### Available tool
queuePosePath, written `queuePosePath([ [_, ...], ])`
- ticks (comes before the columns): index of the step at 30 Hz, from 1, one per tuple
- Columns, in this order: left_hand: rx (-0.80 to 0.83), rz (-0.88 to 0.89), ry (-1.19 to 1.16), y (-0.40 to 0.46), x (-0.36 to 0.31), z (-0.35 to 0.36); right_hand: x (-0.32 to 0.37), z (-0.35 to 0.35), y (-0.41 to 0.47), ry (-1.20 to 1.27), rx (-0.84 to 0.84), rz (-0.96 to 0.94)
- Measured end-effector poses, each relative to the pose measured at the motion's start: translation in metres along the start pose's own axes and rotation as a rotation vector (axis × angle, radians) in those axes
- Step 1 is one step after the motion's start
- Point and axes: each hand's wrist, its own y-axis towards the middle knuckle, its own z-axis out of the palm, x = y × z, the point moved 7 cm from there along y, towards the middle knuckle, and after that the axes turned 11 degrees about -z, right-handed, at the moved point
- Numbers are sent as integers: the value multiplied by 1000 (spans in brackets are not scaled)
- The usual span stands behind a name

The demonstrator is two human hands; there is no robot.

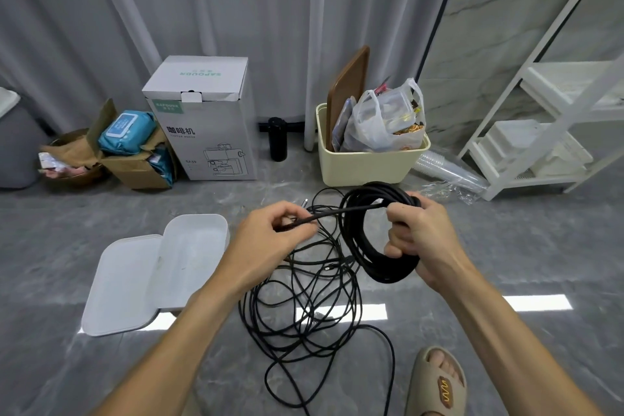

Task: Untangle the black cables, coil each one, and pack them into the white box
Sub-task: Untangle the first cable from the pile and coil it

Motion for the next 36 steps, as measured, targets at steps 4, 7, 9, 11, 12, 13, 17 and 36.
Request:
queuePosePath([
  [4,62,64,-17,1,-6,-2,-1,8,-5,47,63,47],
  [7,45,53,4,7,-1,-18,-1,15,-10,126,124,98],
  [9,20,62,39,11,2,-26,-1,21,-13,221,158,140],
  [11,11,72,53,13,3,-28,-2,25,-14,318,182,181],
  [12,26,66,49,13,2,-26,-2,27,-15,366,193,196],
  [13,59,55,33,12,2,-22,-1,29,-16,416,203,207],
  [17,230,52,-51,6,1,-6,-1,36,-18,559,245,221],
  [36,357,-67,-528,-7,-13,18,9,58,-26,887,417,179],
])
